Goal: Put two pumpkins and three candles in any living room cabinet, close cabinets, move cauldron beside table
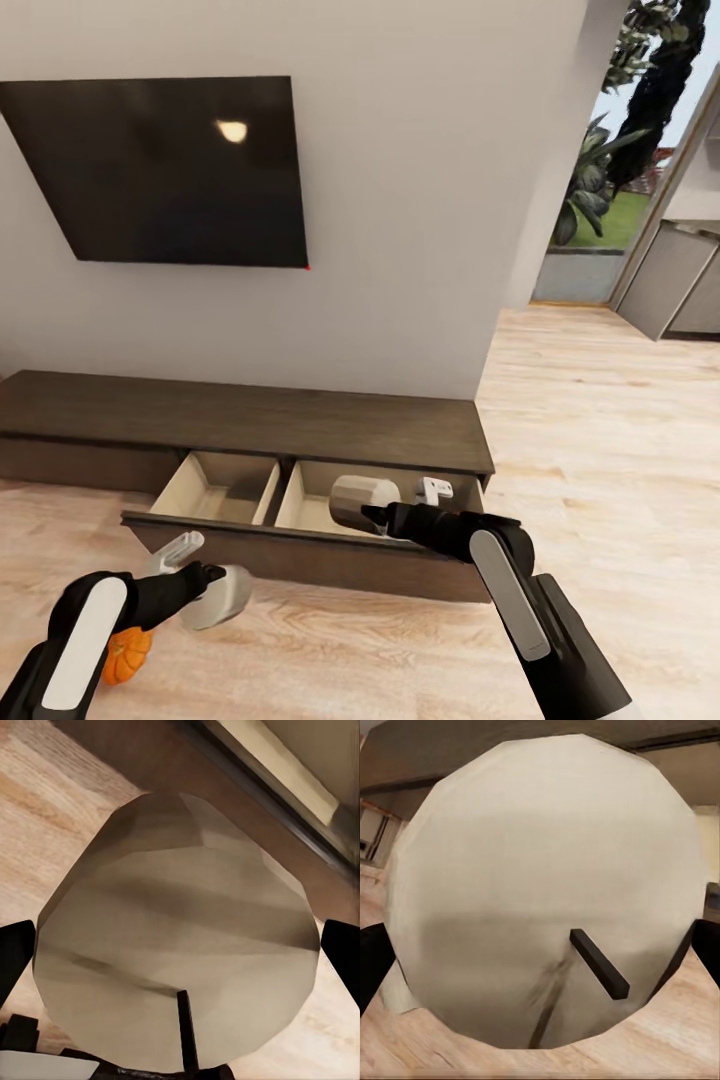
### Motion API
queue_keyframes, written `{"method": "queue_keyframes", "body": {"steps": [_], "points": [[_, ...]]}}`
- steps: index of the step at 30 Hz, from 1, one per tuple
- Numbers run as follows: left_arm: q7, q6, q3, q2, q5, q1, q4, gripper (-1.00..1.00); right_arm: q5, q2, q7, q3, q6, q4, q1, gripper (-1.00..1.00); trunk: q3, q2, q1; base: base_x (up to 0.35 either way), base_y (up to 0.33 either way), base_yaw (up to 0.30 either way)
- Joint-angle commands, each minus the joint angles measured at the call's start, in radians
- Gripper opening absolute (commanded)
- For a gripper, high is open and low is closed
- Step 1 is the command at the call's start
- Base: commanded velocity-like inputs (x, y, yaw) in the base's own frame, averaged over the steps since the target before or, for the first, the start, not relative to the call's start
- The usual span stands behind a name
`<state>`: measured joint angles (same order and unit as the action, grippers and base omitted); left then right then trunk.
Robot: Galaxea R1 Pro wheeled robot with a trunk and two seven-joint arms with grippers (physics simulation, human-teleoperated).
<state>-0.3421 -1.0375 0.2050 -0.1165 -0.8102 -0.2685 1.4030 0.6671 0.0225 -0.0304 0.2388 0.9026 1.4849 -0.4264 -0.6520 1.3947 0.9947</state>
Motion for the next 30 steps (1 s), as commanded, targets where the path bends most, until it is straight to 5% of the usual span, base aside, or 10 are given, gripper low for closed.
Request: {"method": "queue_keyframes", "body": {"steps": [1, 6, 10, 13, 22, 30], "points": [[0.000, -0.002, 0.000, 0.000, 0.002, 0.000, 0.008, -1.00, -0.003, 0.002, -0.004, -0.001, 0.038, 0.000, 0.000, -1.00, 0.000, 0.000, 0.000, 0.025, 0.000, 0.000], [0.000, -0.006, -0.002, 0.000, 0.001, 0.000, 0.019, -1.00, -0.006, 0.030, -0.170, -0.022, 0.103, -0.040, 0.000, -1.00, 0.000, 0.000, 0.000, 0.008, 0.000, 0.000], [-0.001, -0.007, -0.009, 0.000, 0.003, 0.000, 0.020, -1.00, 0.001, 0.124, -0.530, -0.026, 0.121, -0.053, 0.000, -1.00, 0.000, 0.000, 0.000, 0.001, 0.000, 0.000], [-0.001, -0.007, -0.011, 0.000, 0.003, 0.000, 0.021, -1.00, 0.001, 0.152, -0.635, 0.013, 0.122, -0.066, 0.000, -1.00, 0.000, 0.000, 0.000, 0.000, 0.000, 0.000], [-0.002, -0.007, -0.010, -0.002, 0.003, 0.000, 0.021, -1.00, 0.002, 0.152, -0.648, 0.027, 0.115, -0.067, 0.001, -1.00, 0.000, 0.000, 0.000, 0.002, 0.000, -0.069], [-0.002, -0.007, -0.010, -0.043, 0.003, 0.000, 0.021, -1.00, 0.003, 0.152, -0.646, 0.025, 0.114, -0.072, 0.001, -1.00, 0.000, 0.000, 0.000, 0.160, 0.069, -0.265]]}}
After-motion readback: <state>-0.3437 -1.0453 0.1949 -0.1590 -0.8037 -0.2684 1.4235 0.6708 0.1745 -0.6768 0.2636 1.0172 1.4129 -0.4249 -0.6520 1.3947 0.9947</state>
